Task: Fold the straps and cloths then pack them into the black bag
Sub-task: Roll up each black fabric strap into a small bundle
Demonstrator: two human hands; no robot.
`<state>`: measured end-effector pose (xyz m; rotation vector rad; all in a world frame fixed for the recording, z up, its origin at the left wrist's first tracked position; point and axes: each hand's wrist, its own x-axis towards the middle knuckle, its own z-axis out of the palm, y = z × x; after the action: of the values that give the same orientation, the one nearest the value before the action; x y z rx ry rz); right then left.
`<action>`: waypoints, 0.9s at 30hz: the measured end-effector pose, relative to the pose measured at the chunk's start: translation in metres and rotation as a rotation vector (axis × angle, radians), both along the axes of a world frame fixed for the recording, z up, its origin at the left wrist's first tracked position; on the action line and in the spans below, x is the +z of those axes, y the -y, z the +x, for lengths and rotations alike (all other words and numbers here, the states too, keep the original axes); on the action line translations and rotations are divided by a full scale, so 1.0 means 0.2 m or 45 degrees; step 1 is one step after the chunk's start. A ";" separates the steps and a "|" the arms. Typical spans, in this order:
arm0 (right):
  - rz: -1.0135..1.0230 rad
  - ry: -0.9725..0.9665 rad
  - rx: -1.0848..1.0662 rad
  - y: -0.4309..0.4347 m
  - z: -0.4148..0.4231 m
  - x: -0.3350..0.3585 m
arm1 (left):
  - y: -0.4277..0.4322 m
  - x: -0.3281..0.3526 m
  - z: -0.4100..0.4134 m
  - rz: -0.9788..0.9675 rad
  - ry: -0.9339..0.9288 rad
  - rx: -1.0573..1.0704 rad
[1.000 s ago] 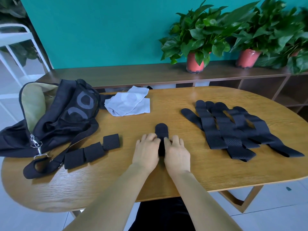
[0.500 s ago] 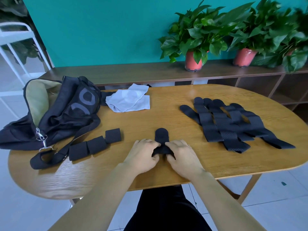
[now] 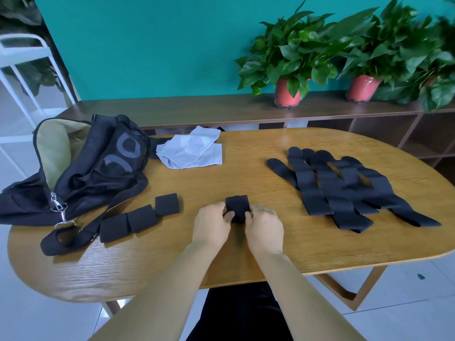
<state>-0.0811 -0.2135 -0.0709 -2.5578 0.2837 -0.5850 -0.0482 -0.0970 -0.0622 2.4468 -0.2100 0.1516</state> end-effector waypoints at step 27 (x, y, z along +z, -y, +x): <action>-0.161 -0.050 -0.017 -0.03 0.04 0.00 | 0.06 0.06 0.06 0.314 -0.080 0.044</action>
<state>-0.0730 -0.2080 -0.0705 -2.6938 0.2861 -0.5748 -0.0362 -0.1087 -0.0496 2.6972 -0.1666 0.0663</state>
